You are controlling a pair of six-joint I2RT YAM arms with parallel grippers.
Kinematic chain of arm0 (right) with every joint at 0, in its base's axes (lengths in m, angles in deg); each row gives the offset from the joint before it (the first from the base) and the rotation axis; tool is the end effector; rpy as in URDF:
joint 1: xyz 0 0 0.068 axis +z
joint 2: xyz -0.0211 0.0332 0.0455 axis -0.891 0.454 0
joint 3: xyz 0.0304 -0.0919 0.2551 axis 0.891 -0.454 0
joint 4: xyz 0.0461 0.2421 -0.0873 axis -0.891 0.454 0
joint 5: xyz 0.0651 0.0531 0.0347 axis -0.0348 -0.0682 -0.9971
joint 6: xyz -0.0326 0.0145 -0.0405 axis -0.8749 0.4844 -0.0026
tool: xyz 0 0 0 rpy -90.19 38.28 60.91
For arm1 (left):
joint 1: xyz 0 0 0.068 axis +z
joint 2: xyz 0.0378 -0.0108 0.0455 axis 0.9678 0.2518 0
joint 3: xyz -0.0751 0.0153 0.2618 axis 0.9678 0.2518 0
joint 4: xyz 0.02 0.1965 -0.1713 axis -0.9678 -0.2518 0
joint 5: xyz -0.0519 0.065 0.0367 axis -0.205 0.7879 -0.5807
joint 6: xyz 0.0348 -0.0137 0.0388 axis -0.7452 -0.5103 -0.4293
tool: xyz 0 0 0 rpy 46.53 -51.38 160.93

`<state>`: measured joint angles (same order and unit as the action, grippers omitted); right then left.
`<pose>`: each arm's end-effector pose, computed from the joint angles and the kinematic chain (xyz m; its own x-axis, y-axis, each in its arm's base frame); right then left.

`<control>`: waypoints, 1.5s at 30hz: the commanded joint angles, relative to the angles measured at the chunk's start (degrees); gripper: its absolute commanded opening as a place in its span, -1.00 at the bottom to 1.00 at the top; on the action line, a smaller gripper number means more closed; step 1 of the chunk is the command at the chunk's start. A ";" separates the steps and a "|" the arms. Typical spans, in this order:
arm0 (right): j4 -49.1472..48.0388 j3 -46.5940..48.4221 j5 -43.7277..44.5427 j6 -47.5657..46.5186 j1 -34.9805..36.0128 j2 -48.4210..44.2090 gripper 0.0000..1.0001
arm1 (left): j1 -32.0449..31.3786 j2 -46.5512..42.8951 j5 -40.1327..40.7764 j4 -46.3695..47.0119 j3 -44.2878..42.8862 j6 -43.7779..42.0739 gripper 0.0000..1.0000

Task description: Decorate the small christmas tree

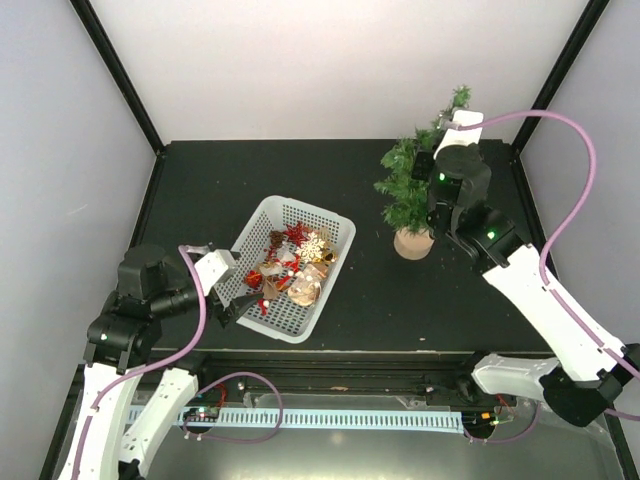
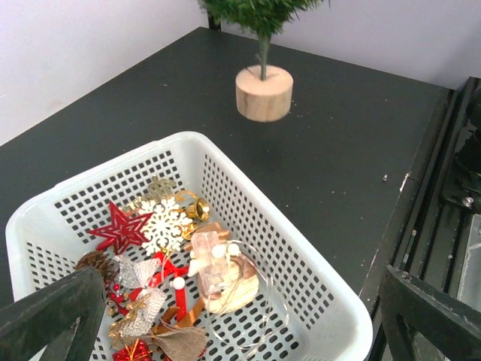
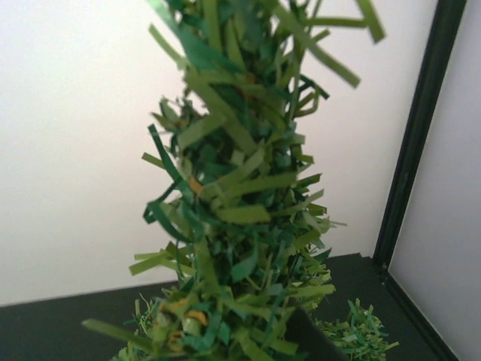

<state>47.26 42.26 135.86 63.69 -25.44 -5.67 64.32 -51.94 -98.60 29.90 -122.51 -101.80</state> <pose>0.2128 0.1303 0.4714 -0.0277 0.0905 -0.9955 0.1824 0.9796 0.0840 0.0754 -0.0383 0.3502 -0.2003 0.3263 -0.9238 0.8296 0.5581 0.0173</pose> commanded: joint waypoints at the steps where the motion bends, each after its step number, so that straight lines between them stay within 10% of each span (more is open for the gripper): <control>1: -0.86 -2.87 0.05 -0.72 3.34 -3.83 -0.95 | 0.95 -0.73 0.34 1.73 0.09 1.23 0.98; 32: -6.96 -19.87 -10.54 7.00 19.36 -12.79 -0.81 | 2.47 -1.34 0.24 3.93 2.31 1.76 0.98; 45: -5.15 -20.01 -13.13 2.70 19.51 -16.33 0.49 | 2.92 -1.45 0.20 4.08 2.56 1.76 0.98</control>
<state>42.50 22.04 123.83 67.86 -6.31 -20.40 66.59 -52.70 -98.42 32.59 -120.12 -100.80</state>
